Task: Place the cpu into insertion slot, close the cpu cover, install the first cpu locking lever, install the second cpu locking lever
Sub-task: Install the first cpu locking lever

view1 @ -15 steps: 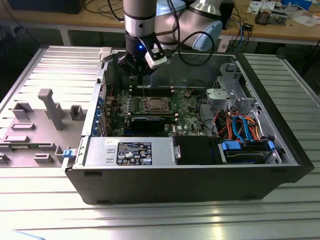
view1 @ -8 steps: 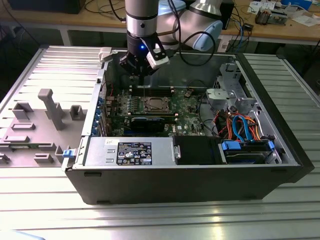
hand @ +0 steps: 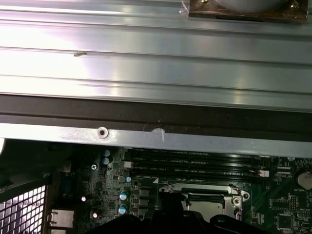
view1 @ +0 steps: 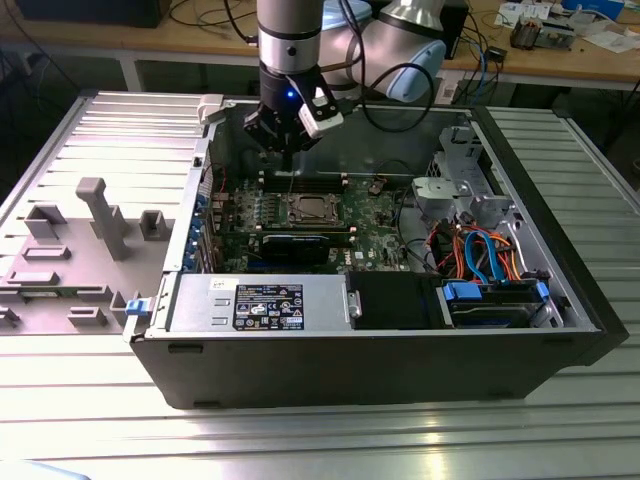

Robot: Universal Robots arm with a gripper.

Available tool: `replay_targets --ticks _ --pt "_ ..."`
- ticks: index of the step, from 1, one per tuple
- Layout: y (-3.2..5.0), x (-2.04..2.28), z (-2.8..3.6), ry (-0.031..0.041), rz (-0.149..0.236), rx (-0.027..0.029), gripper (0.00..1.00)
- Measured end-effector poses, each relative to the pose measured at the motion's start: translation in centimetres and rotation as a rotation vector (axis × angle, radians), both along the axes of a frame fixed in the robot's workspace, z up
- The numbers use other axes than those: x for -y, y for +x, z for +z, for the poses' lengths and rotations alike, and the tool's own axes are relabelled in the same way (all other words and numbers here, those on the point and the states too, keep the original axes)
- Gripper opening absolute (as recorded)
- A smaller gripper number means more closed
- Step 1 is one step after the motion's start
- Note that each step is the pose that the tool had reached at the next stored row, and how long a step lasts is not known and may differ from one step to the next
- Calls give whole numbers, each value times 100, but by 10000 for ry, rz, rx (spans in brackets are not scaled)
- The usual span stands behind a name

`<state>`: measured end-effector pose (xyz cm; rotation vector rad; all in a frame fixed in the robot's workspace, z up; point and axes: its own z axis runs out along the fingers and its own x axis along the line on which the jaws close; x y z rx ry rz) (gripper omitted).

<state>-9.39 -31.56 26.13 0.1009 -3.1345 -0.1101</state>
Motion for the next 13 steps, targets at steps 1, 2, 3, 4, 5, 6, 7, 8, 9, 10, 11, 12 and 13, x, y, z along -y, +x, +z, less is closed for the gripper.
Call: replay_targets --ticks 1,2,3,4,5,6,7,8,9,10,11,12,13 --pt "8 0 0 -7 1 -1 11" --pt "16 0 0 -13 1 -2 11" --pt "24 0 0 -19 1 -4 11" --pt "32 0 0 -25 1 -5 11" --pt "42 0 0 -33 1 -7 11" --pt "51 0 0 -40 1 -9 11" --pt "60 0 0 -46 1 -10 11" --pt "74 0 0 -57 1 -13 11" --pt "88 0 0 -67 0 -16 11" --pt "96 0 0 -71 0 -18 11" --pt "111 0 0 -75 1 -21 11" --pt "122 0 0 -77 0 -23 11" --pt "133 0 0 -79 0 -26 11"
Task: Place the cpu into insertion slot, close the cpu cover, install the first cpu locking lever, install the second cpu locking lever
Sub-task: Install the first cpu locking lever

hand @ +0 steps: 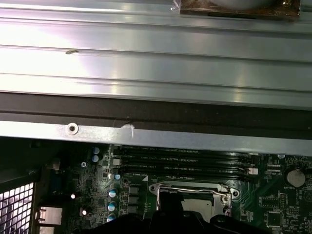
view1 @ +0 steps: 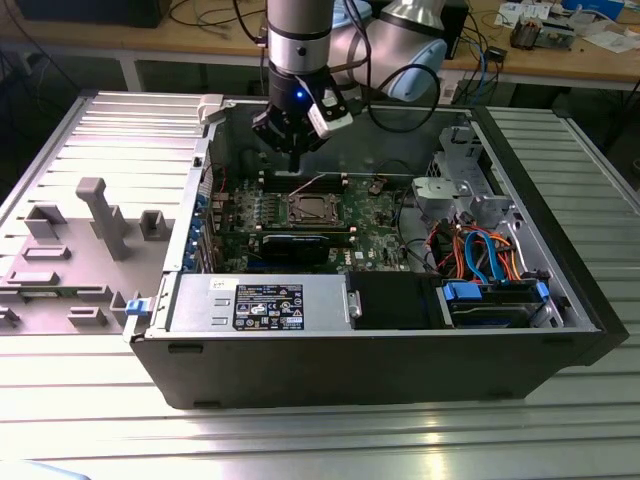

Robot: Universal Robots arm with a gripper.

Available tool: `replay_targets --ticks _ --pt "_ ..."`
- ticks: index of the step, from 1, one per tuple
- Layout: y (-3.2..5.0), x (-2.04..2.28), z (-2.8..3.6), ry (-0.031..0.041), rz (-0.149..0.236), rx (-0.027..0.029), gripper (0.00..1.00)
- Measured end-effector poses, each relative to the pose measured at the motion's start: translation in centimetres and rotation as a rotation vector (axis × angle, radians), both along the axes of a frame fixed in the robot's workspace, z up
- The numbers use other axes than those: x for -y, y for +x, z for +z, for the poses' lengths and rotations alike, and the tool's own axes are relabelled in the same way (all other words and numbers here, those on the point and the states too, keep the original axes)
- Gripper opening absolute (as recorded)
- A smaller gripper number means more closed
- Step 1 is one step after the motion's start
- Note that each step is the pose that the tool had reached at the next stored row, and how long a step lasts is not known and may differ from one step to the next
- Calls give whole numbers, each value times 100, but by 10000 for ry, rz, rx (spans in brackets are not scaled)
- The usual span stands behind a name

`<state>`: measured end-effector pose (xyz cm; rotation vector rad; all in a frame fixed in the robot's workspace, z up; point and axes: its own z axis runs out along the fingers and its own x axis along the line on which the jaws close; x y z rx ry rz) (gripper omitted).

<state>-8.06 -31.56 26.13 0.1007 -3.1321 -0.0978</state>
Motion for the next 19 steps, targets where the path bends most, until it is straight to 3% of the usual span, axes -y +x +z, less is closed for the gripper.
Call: replay_targets --ticks 3,13,19 --pt "53 1 0 -6 1 -16 11" --pt "43 0 -6 -5 0 -16 11" --pt "26 0 -53 -4 58 -16 11"
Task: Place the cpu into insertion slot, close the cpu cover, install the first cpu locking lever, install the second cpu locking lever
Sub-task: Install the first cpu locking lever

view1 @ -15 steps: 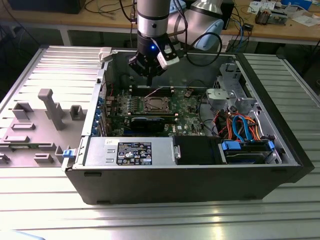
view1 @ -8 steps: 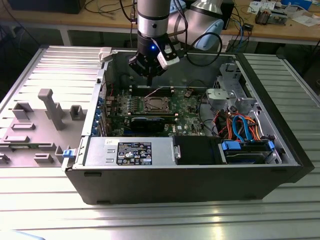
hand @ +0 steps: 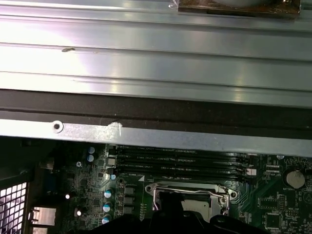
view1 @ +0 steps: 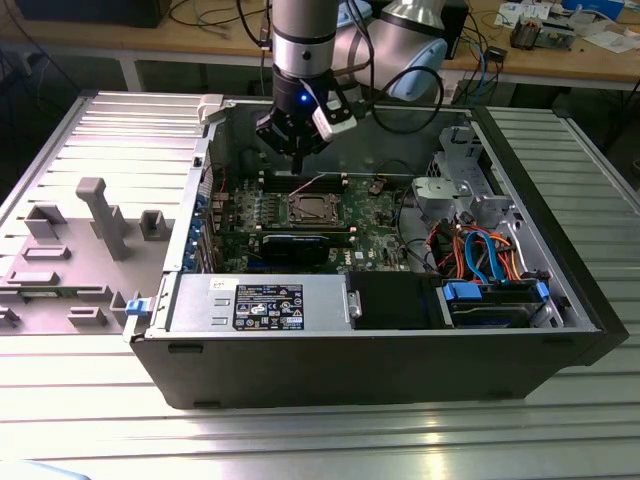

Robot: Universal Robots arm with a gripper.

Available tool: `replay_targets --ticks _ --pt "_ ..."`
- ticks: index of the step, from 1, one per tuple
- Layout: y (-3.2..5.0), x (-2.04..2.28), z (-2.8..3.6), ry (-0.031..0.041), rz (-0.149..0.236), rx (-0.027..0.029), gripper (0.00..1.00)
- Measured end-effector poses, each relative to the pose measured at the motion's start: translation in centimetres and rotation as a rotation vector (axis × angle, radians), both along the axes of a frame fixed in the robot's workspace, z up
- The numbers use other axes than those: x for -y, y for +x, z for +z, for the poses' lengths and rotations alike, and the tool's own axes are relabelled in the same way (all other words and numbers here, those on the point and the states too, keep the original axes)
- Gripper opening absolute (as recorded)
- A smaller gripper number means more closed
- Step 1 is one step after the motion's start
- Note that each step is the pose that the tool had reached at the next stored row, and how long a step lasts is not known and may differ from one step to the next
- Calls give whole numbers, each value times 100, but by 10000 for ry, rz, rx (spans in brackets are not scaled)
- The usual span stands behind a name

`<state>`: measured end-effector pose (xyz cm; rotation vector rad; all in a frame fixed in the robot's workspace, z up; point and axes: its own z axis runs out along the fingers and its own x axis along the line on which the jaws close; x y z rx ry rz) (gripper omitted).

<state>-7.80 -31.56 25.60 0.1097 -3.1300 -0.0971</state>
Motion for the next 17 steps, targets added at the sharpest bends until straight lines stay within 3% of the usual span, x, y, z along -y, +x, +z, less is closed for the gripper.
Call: replay_targets --ticks 6,17 --pt "-2 0 -54 0 37 0 11" --pt "-1 0 -96 1 53 0 11"
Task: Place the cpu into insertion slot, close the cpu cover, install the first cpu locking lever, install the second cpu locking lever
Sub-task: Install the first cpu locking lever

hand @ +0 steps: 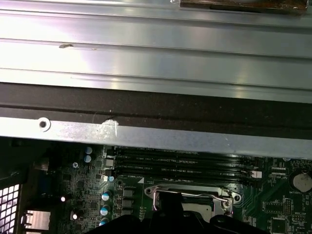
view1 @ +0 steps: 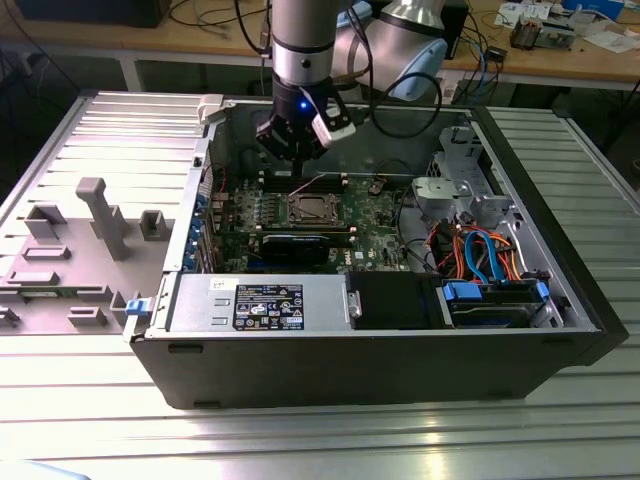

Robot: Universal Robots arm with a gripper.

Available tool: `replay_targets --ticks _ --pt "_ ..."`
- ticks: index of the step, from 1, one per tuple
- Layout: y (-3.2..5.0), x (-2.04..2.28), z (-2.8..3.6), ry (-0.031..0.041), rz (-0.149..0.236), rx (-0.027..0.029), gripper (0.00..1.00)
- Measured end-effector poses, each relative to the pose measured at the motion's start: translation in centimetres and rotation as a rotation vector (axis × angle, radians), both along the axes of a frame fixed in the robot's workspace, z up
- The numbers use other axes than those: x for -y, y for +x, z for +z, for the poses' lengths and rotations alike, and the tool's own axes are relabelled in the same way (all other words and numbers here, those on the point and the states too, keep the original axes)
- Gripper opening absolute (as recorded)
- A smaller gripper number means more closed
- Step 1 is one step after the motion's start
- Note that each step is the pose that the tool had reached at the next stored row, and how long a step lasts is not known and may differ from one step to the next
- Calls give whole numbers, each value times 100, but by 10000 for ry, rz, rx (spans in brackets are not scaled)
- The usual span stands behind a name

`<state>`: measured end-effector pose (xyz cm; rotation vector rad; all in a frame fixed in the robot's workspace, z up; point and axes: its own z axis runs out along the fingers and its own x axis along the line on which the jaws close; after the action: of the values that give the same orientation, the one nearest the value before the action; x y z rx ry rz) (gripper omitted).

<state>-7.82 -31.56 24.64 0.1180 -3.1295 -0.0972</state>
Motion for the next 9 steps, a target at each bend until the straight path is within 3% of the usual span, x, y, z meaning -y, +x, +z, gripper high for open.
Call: replay_targets --ticks 9 --pt "0 0 -27 0 6 0 11"
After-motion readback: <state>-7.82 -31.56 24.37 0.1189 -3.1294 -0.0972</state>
